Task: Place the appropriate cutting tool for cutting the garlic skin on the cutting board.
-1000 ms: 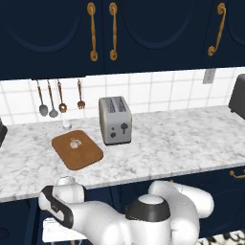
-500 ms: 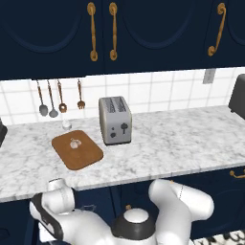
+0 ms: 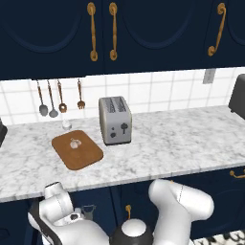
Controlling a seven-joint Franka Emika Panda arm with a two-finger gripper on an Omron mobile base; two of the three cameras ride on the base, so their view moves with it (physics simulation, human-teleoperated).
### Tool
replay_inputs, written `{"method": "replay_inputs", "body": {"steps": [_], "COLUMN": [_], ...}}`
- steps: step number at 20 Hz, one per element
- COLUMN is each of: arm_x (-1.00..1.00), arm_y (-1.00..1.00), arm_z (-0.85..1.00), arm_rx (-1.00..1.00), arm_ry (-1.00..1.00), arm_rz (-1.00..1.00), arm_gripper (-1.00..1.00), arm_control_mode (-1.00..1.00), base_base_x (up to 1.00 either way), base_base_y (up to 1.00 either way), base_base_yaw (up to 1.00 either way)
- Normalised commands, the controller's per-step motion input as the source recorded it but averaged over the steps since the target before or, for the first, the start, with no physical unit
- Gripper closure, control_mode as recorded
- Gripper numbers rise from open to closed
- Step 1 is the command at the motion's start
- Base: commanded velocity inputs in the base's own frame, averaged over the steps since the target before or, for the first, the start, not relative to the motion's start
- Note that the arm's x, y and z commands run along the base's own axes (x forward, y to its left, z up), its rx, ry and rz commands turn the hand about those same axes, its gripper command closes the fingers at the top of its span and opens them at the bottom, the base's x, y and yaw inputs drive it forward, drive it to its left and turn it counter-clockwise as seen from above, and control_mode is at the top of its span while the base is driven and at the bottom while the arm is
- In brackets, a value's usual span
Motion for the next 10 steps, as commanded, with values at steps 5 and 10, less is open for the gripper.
{"method": "replay_inputs", "body": {"steps": [5,10], "arm_x": [0.58,0.22], "arm_y": [0.00,0.02], "arm_z": [-0.35,-0.64], "arm_rx": [0.08,0.06], "arm_ry": [0.00,0.00], "arm_rz": [0.10,0.03], "arm_gripper": [-1.00,-1.00], "arm_control_mode": [-1.00,-1.00], "base_base_x": [0.00,0.00], "base_base_y": [0.00,0.00], "base_base_yaw": [0.00,0.00]}}
